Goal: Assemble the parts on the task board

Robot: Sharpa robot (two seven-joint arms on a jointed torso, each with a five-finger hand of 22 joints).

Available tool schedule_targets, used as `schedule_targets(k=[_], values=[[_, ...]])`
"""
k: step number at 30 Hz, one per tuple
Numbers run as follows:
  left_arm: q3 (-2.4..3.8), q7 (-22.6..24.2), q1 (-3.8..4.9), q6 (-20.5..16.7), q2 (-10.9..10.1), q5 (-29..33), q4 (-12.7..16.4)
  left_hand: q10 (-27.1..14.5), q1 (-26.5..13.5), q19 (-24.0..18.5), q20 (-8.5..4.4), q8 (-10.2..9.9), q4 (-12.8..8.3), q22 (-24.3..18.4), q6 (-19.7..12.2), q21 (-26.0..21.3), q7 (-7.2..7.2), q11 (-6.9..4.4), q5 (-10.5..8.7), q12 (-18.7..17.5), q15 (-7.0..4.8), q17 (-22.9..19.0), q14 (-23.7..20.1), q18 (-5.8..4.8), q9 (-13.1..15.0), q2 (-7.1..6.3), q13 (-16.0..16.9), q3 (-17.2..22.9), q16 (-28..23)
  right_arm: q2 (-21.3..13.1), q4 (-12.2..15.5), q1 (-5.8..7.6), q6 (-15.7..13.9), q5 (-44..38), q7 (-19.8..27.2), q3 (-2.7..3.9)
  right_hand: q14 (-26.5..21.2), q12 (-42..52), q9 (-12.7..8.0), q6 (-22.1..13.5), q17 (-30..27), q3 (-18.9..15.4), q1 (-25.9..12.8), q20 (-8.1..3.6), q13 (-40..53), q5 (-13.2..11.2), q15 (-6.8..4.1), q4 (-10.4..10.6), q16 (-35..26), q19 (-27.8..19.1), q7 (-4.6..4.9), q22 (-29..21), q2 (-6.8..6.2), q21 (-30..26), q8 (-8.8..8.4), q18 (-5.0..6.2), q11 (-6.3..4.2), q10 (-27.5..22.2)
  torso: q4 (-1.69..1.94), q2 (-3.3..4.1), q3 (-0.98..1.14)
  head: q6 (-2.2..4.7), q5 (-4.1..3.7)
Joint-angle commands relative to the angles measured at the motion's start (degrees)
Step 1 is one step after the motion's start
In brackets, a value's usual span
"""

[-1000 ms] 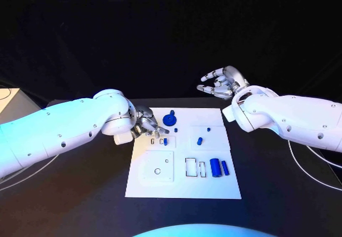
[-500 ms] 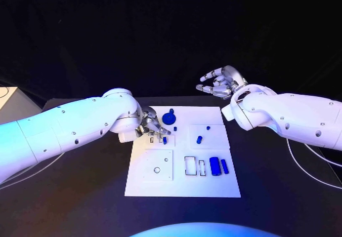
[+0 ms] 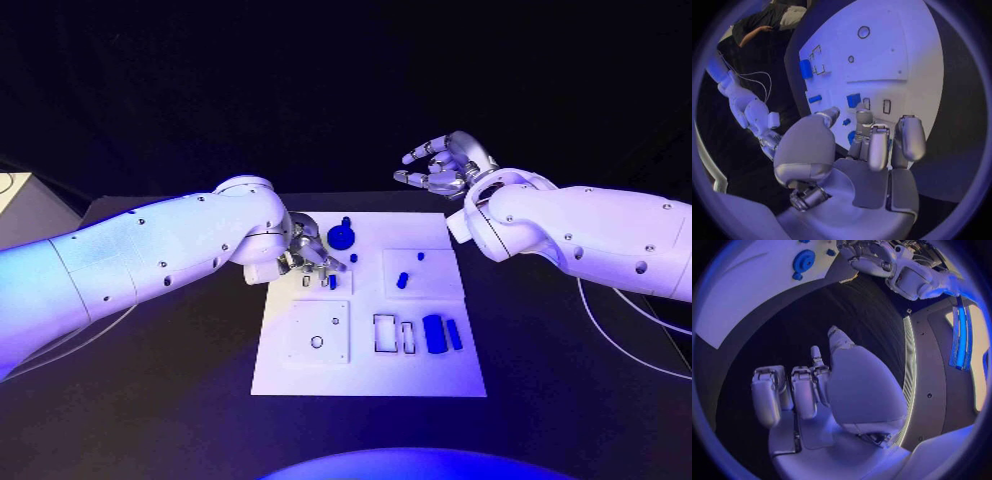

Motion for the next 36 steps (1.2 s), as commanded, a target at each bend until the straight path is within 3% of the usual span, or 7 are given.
schedule_targets(k=[1,16,36], values=[[-0.03,-0.1,0.06,1.64,0.39,-0.2,-0.45,-0.54,0.6,-0.3,0.28,0.37,-0.3,-0.02,-0.57,0.1,-0.05,-0.01,-0.11,-0.12,-0.09,8.91,3.02,-0.44,0.13,0.23,0.02,0.25,-0.01,0.08,-0.05,0.02,1.01,-0.28,0.01,0.01,4.79,-0.25,-0.07,-0.51,10.45,0.29,-0.43,-0.21,9.49,0.2,-0.46,0.02,-0.19,4.67,-0.08,13.0,0.07,-0.19,-0.01,0.38,-0.32,-0.24,0.0,0.11,0.05,-0.21,-0.13],[-0.22,-0.05,-0.22,2.43,1.43,0.3,-1.92,-0.66,2.3,-0.36,0.37,0.5,-0.51,0.04,-0.81,0.13,-0.03,0.01,-0.11,0.07,-0.04,9.05,3.05,-0.43,0.94,0.3,0.15,1.29,0.06,0.34,-0.19,0.01,1.13,-0.29,0.02,0.01,4.77,-0.38,-0.09,-0.63,10.38,0.33,-0.55,-0.2,9.37,0.21,-0.44,0.03,-0.22,4.61,-0.06,12.9,0.11,-0.33,0.0,0.41,-0.3,-0.37,0.03,0.1,0.06,-0.77,-0.33],[-0.35,-0.06,-0.28,4.27,1.52,0.91,-1.55,-0.65,3.65,-0.37,0.37,0.64,-0.73,0.13,-0.77,0.18,-0.11,-0.06,-0.11,0.27,-0.08,9.14,3.07,-0.44,1.58,0.07,0.31,2.39,0.1,0.69,-0.52,-0.01,1.41,-0.32,-0.05,0.0,4.76,-0.34,-0.09,-0.68,10.34,0.4,-0.59,-0.19,9.4,0.25,-0.43,0.02,-0.24,4.61,-0.05,12.9,0.16,-0.33,0.03,0.41,-0.29,-0.34,0.03,0.09,0.1,-1.23,-0.44]])
